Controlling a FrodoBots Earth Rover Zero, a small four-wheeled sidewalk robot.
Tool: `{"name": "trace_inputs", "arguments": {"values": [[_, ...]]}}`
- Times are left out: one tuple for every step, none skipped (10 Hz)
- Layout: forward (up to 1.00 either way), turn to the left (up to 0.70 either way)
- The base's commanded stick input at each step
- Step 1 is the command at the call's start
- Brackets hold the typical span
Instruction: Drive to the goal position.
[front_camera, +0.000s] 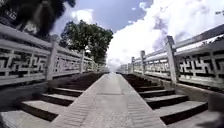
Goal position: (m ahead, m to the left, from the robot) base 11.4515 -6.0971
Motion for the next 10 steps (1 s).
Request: {"name": "trace_inputs", "arguments": {"values": [[0.45,0.00],[0.45,0.00],[0.45,0.00],[0.45,0.00],[0.45,0.00],[0.45,0.00],[0.45,0.00],[0.45,0.00],[0.45,0.00],[0.45,0.00]]}}
